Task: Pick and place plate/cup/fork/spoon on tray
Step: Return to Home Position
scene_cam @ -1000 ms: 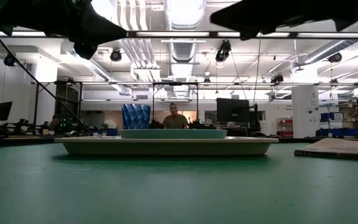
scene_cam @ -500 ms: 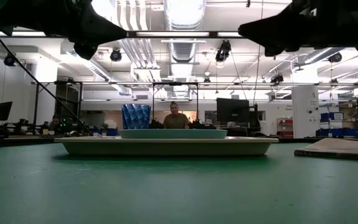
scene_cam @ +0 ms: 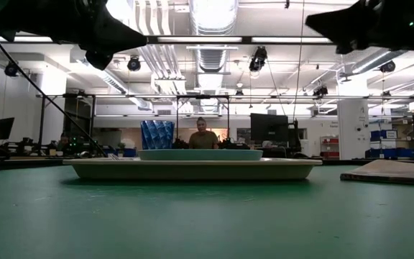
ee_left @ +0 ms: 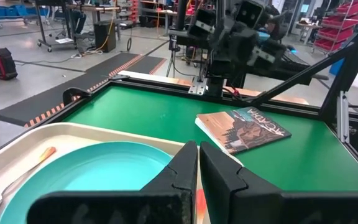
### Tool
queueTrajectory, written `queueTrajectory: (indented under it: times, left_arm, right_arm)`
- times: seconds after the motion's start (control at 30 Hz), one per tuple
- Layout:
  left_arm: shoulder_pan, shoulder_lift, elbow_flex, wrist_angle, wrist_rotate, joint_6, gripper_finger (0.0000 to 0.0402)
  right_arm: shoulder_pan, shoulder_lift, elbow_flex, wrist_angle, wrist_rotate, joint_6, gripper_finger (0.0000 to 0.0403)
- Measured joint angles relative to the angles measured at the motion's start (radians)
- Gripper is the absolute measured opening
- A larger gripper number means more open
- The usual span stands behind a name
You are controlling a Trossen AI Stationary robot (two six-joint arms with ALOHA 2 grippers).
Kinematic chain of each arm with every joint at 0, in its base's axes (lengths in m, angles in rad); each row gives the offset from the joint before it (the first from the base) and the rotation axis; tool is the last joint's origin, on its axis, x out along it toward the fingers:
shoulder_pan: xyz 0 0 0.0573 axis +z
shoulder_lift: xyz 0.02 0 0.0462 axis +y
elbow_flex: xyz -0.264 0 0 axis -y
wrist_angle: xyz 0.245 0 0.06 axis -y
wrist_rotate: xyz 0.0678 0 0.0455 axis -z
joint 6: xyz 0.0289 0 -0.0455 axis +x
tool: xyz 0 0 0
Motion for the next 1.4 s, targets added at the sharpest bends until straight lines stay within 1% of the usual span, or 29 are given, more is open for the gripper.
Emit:
queueTrajectory:
  times: [0.17,0.3,0.43,0.57,0.7,0.8,0.9,1.0,1.13,1.23,1.4]
  left_arm:
    - [0.000,0.002,0.000,0.001,0.000,0.000,0.0004]
    - [0.000,0.002,0.000,0.004,0.000,0.000,0.0004]
    - [0.000,0.002,0.000,0.004,-0.002,0.000,0.0004]
    - [0.000,0.002,0.000,0.004,-0.003,0.002,0.0004]
    - [0.000,0.002,0.000,0.004,-0.003,0.007,0.0004]
    - [0.000,-0.020,0.005,-0.031,-0.003,0.011,0.0004]
    - [0.000,-0.094,0.028,-0.121,0.012,0.053,0.0004]
    - [0.000,-0.197,0.033,-0.229,0.015,0.108,0.0004]
    - [0.000,-0.365,0.021,-0.315,0.016,0.189,0.0004]
    - [0.000,-0.476,-0.011,-0.329,0.019,0.220,0.0004]
    - [0.000,-0.638,-0.082,-0.328,0.032,0.256,0.0004]
  right_arm:
    - [0.000,-0.168,-0.068,-0.036,-0.002,0.002,0.0043]
    - [0.000,-0.239,-0.111,-0.075,-0.001,0.103,0.0043]
    - [0.003,-0.255,-0.097,-0.151,-0.002,0.200,0.0043]
    - [0.017,-0.255,-0.046,-0.258,-0.003,0.211,0.0043]
    - [0.026,-0.256,0.025,-0.421,-0.007,0.222,0.0043]
    - [0.026,-0.256,0.071,-0.523,-0.039,0.216,0.0043]
    - [0.026,-0.263,0.088,-0.536,-0.076,0.176,0.0043]
    - [0.026,-0.292,0.092,-0.551,-0.075,0.122,0.0043]
    - [0.020,-0.361,0.068,-0.553,-0.073,0.054,0.0043]
    - [0.014,-0.422,0.056,-0.572,-0.072,0.036,0.0043]
    - [-0.003,-0.516,0.056,-0.687,-0.029,0.030,0.0043]
